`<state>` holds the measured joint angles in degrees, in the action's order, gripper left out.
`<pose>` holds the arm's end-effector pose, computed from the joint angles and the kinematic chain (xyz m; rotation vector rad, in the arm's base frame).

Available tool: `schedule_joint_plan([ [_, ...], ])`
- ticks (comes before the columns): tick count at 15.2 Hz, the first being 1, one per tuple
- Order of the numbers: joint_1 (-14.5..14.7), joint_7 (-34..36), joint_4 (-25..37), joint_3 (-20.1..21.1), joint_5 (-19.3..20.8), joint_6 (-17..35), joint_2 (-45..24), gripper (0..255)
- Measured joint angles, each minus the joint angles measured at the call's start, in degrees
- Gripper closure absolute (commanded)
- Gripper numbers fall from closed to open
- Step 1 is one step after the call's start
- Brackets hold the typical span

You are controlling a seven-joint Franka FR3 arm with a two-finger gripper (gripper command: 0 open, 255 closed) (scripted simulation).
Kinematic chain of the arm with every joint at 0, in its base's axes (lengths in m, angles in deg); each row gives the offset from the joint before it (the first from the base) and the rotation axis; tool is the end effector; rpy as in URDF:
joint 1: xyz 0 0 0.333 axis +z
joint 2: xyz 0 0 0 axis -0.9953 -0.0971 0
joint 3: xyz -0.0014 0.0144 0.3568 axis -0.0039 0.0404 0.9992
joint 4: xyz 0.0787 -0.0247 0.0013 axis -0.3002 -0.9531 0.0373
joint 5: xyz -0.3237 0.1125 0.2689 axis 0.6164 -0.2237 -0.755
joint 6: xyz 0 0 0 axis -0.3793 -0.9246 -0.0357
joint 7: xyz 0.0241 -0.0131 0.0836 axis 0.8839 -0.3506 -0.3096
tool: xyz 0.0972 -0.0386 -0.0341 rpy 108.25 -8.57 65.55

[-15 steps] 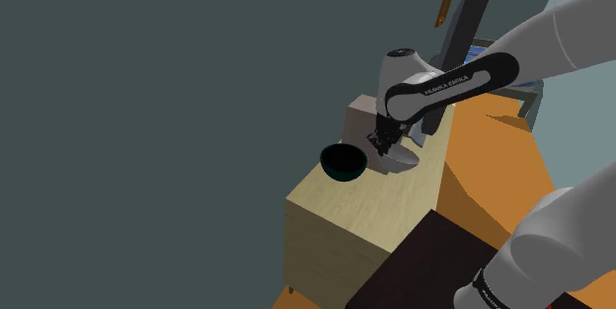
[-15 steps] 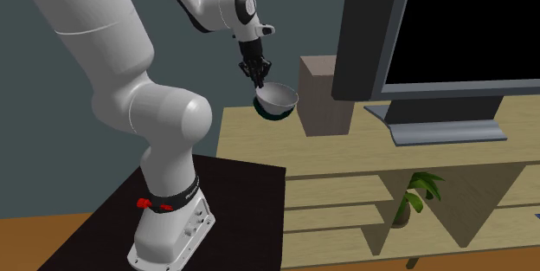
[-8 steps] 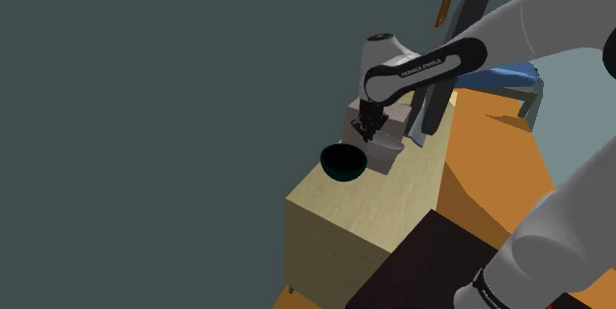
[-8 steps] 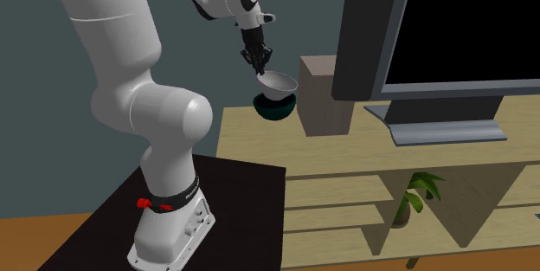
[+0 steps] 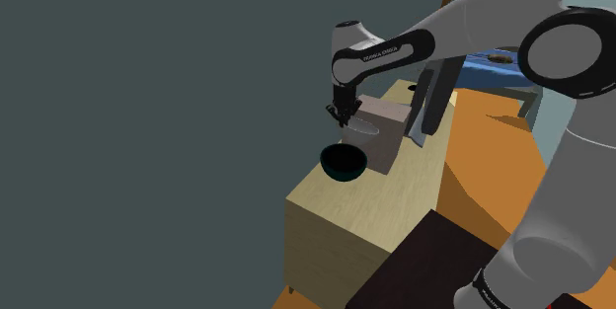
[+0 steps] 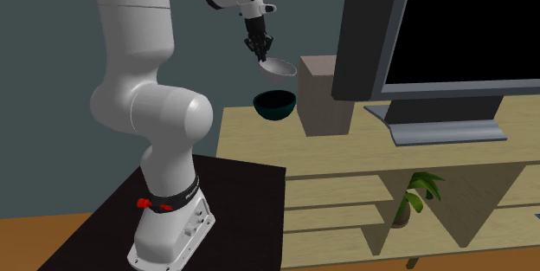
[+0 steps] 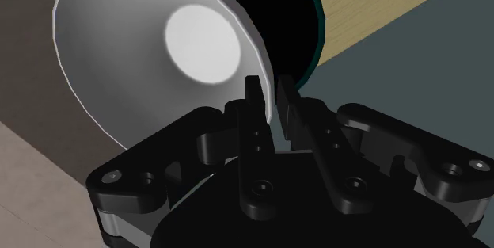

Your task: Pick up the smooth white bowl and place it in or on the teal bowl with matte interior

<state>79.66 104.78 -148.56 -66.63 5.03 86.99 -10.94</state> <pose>0.6406 -0.0608 0.4442 2.9210 -0.5357 0.0611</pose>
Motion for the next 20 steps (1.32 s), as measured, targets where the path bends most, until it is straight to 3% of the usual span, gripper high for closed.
schedule_joint_plan([
  [2,0.63,0.57,6.15,0.40,-0.10,-2.41,-3.89,255],
  [4,0.68,0.65,7.66,0.42,-0.08,-2.33,-5.50,255],
  [20,0.74,2.88,2.57,0.12,1.15,7.72,-10.67,255],
])
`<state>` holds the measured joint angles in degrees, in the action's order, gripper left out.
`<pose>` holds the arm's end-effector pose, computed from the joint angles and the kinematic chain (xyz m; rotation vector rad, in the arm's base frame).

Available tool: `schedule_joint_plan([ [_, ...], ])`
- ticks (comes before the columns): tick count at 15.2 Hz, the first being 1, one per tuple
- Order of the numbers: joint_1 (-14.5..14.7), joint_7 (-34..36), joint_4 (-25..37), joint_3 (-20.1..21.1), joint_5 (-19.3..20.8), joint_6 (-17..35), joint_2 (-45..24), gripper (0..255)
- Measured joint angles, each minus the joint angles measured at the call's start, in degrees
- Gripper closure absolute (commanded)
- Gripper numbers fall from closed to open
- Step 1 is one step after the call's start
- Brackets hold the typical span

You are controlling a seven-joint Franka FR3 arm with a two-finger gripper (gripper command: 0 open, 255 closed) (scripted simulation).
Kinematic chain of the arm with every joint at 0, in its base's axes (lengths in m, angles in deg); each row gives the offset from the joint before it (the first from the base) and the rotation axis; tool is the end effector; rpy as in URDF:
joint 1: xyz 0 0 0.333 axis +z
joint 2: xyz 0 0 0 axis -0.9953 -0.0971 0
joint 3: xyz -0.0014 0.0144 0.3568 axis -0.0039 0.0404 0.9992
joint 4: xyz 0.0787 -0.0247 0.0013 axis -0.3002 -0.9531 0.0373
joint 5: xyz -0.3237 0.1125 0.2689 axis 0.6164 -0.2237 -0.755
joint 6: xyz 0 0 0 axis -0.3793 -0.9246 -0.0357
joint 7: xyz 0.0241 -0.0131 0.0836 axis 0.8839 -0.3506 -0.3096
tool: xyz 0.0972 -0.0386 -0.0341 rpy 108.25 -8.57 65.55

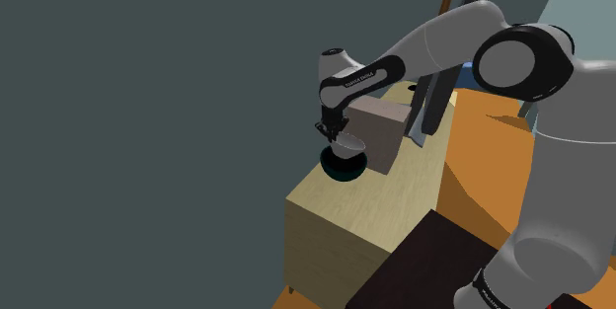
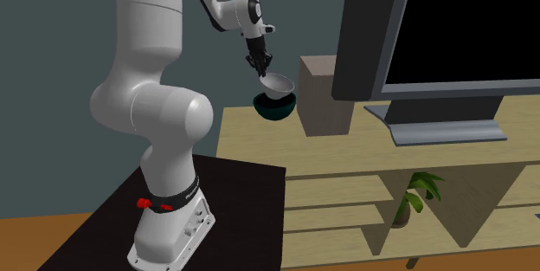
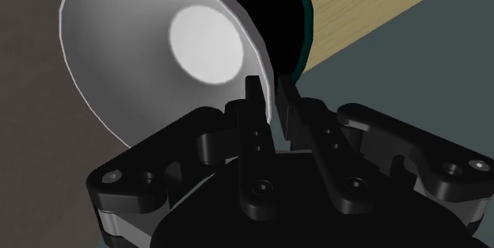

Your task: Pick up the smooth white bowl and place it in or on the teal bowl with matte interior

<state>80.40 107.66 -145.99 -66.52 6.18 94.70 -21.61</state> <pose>0.6802 -0.0511 0.3547 2.9208 -0.5367 0.0596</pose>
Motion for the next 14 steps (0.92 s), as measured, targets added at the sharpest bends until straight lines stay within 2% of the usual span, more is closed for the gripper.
schedule_joint_plan([
  [4,-0.02,0.50,-1.19,-0.13,0.38,2.62,-1.35,255],
  [10,0.05,0.70,-1.26,-0.09,0.47,3.27,-1.71,255],
  [11,0.04,0.68,-1.23,-0.09,0.47,3.29,-1.73,0],
  [14,-0.03,0.63,-1.11,-0.16,0.46,3.13,-1.96,0],
])
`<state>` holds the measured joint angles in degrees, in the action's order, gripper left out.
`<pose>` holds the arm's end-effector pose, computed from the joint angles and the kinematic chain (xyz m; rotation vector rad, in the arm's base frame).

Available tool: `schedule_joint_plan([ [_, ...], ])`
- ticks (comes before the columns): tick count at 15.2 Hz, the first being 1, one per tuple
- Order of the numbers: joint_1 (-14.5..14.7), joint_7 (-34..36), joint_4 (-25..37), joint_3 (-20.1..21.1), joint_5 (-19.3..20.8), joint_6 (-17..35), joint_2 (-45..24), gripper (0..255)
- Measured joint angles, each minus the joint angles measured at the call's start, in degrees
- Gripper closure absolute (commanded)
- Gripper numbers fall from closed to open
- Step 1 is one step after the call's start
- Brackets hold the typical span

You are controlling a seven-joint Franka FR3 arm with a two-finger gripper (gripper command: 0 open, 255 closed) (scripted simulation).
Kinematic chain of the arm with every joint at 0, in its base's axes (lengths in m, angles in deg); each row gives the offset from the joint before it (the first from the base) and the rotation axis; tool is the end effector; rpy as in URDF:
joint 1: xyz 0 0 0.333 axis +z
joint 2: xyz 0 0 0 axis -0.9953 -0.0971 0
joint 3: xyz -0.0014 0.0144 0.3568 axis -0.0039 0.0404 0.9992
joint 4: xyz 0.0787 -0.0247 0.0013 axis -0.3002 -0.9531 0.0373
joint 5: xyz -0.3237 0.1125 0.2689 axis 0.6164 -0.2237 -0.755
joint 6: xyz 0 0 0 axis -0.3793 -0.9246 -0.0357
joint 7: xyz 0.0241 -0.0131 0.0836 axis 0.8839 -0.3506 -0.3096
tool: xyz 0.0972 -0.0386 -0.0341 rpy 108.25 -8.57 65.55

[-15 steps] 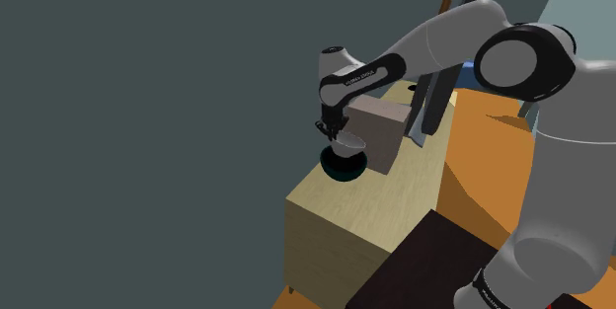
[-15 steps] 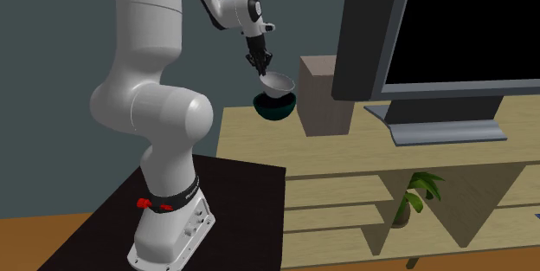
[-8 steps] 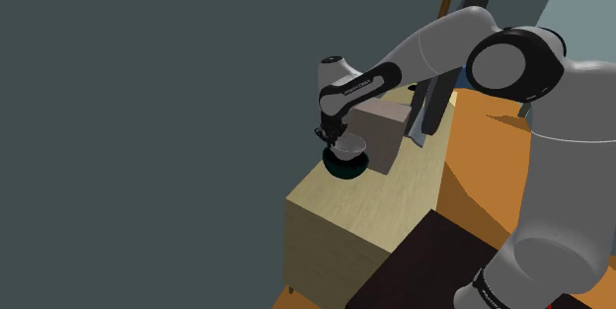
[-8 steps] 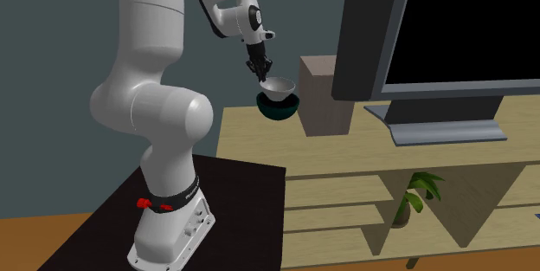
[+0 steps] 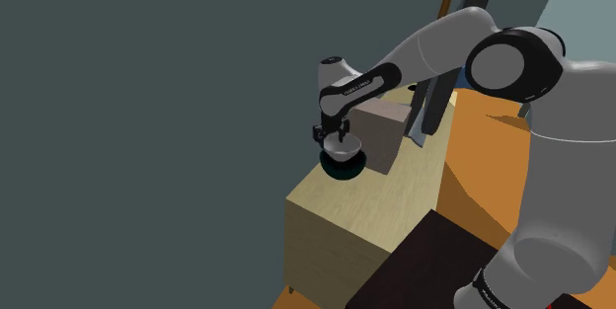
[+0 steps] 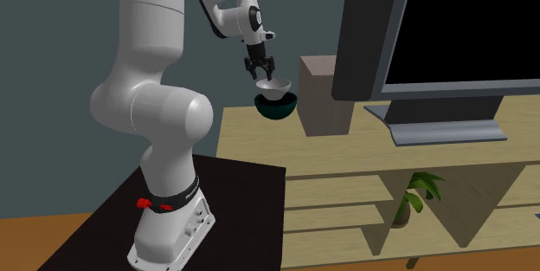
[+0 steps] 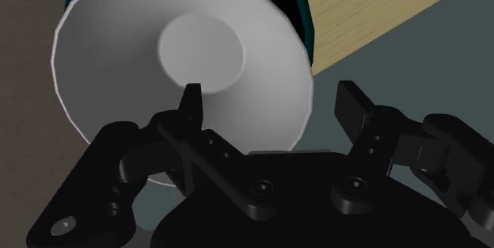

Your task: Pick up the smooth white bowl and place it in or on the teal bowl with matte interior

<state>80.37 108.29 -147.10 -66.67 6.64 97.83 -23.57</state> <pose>0.6805 -0.0518 0.3268 2.9214 -0.5361 0.0620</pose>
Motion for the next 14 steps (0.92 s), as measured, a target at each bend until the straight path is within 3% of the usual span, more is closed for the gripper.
schedule_joint_plan([
  [3,0.01,0.03,-0.09,0.00,0.01,0.02,0.02,0],
  [8,0.45,-0.40,1.65,0.46,-0.66,-5.10,3.43,0],
  [14,0.55,-0.41,2.10,0.54,-0.75,-5.95,3.74,0],
])
